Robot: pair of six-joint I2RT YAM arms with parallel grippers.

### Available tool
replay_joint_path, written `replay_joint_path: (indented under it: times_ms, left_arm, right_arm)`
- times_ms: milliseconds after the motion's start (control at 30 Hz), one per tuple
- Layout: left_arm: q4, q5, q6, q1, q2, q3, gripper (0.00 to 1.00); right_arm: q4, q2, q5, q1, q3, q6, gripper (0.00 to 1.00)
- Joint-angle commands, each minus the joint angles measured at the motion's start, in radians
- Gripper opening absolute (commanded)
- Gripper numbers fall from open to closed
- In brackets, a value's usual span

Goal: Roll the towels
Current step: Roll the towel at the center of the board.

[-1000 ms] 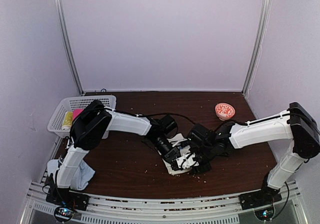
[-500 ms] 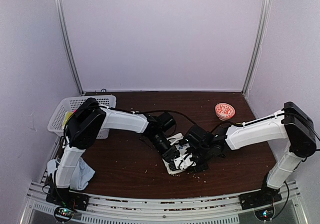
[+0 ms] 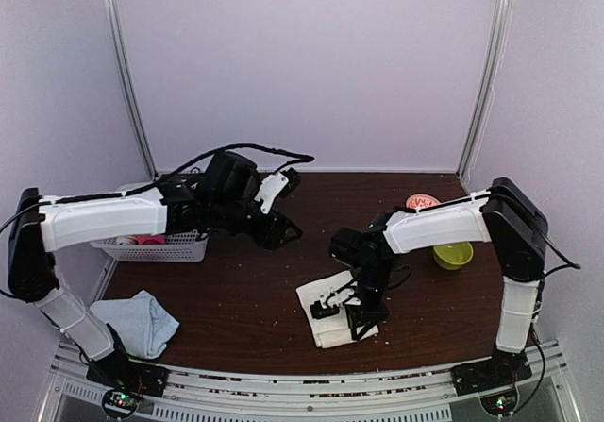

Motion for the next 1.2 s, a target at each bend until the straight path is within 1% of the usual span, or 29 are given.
replay_joint_path:
  times_ms: [0, 67, 133, 200, 267, 333, 500, 733, 833, 900, 967, 1067, 1167]
  left_arm:
    - [0.240, -0.303, 0.160, -0.158, -0.143, -0.100, 0.58]
    - [0.247, -0.349, 0.237, -0.242, -0.166, -0.112, 0.58]
    - [0.238, -0.352, 0.299, -0.321, -0.159, -0.108, 0.56]
    - [0.192, -0.318, 0.337, -0.387, -0.114, -0.077, 0.54]
    - [0.112, -0.281, 0.361, -0.417, -0.050, -0.031, 0.50]
    - [0.042, -0.249, 0.380, -0.432, 0.022, 0.003, 0.48]
    - [-0.047, -0.202, 0.396, -0.448, 0.190, 0.087, 0.50]
    - [-0.054, -0.167, 0.445, -0.453, 0.333, 0.109, 0.51]
    - [-0.028, -0.226, 0.440, -0.453, 0.386, 0.114, 0.51]
    - [0.008, -0.258, 0.444, -0.452, 0.402, 0.105, 0.47]
    - [0.037, -0.255, 0.448, -0.453, 0.409, 0.105, 0.43]
    - [0.027, -0.259, 0.453, -0.453, 0.446, 0.126, 0.34]
    - [0.003, -0.270, 0.453, -0.453, 0.476, 0.148, 0.19]
  right_arm:
    - [-0.255, 0.201, -0.121, -0.097, 0.130, 0.037, 0.01]
    - [-0.321, 0.291, -0.131, -0.135, 0.213, 0.063, 0.00]
    - [-0.361, 0.379, -0.129, -0.166, 0.293, 0.090, 0.00]
    - [-0.395, 0.455, -0.136, -0.187, 0.373, 0.103, 0.00]
    - [-0.396, 0.497, -0.136, -0.201, 0.404, 0.118, 0.00]
    - [-0.396, 0.521, -0.129, -0.206, 0.417, 0.118, 0.00]
    - [-0.395, 0.529, -0.132, -0.206, 0.421, 0.113, 0.00]
    - [-0.391, 0.528, -0.138, -0.207, 0.414, 0.107, 0.00]
    - [-0.392, 0.532, -0.149, -0.207, 0.419, 0.104, 0.00]
    - [-0.389, 0.534, -0.149, -0.207, 0.419, 0.103, 0.00]
    - [-0.388, 0.532, -0.152, -0.207, 0.418, 0.103, 0.00]
    - [-0.392, 0.522, -0.161, -0.207, 0.416, 0.099, 0.00]
    - [-0.392, 0.504, -0.168, -0.207, 0.418, 0.095, 0.00]
